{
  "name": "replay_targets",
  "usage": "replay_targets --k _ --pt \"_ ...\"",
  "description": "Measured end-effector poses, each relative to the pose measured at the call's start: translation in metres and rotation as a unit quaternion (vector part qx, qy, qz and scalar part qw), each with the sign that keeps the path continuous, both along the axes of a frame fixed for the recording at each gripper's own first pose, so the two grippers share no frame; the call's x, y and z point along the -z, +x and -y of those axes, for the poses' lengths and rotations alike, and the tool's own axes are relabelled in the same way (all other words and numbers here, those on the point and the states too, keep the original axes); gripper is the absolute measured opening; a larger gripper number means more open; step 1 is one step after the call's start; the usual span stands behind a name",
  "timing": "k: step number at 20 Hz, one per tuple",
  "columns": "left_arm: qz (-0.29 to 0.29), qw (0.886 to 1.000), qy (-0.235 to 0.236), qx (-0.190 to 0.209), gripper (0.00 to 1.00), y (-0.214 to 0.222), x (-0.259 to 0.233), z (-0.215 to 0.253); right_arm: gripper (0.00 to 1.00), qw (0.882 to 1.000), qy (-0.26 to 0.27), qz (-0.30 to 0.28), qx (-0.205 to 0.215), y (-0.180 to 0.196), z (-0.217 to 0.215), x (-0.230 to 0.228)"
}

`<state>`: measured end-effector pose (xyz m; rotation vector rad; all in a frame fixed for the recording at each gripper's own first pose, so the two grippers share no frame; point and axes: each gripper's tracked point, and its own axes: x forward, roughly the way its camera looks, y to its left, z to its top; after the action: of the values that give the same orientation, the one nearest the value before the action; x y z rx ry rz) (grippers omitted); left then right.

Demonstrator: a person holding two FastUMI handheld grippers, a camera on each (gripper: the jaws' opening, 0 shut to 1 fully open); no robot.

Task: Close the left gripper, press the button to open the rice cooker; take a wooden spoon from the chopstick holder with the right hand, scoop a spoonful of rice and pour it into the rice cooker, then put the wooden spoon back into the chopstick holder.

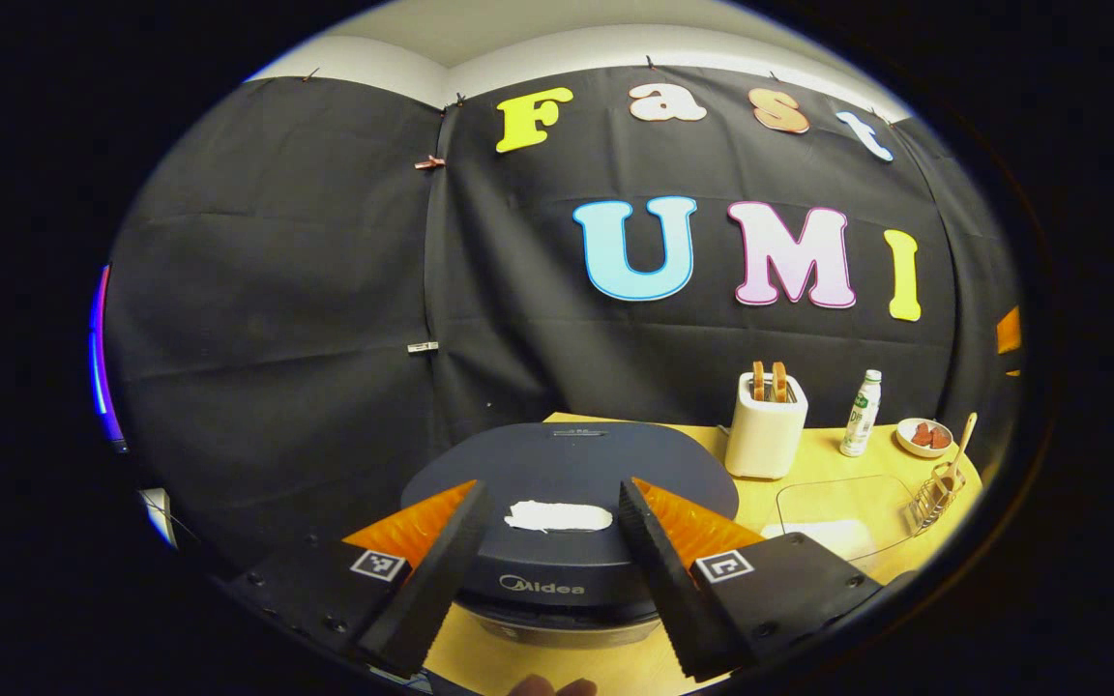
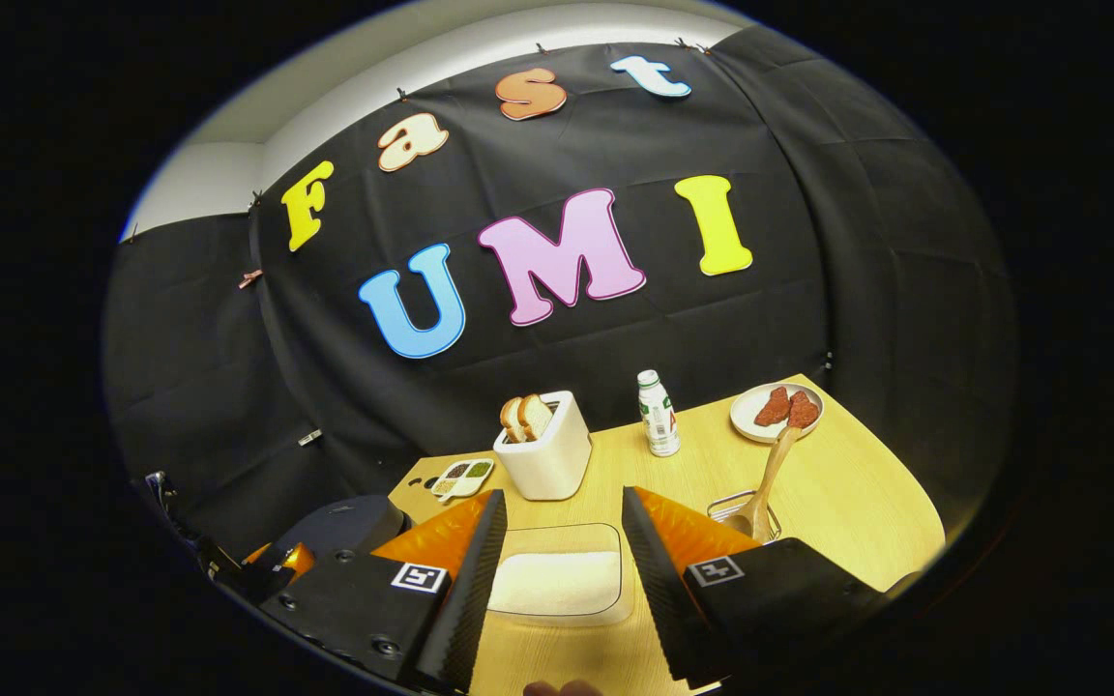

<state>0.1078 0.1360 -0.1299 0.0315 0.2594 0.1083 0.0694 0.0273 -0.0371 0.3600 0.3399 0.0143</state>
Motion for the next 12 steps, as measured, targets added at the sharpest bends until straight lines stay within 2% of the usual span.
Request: replay_targets --k 5,9,12 --pt "0.006 1.0 0.002 0.003 0.93 -0.003 0.008 0.001 0.75 1.0 0.004 -0.006 0.001 0.001 -0.001 0.004" --pt "-0.012 1.0 -0.002 0.008 0.93 -0.008 0.028 0.001 0.75 1.0 0.004 -0.007 -0.002 0.002 -0.003 0.005" --pt "0.011 1.0 -0.003 0.013 0.94 -0.008 0.023 0.002 0.75 1.0 0.002 -0.005 -0.006 0.003 -0.007 0.004"
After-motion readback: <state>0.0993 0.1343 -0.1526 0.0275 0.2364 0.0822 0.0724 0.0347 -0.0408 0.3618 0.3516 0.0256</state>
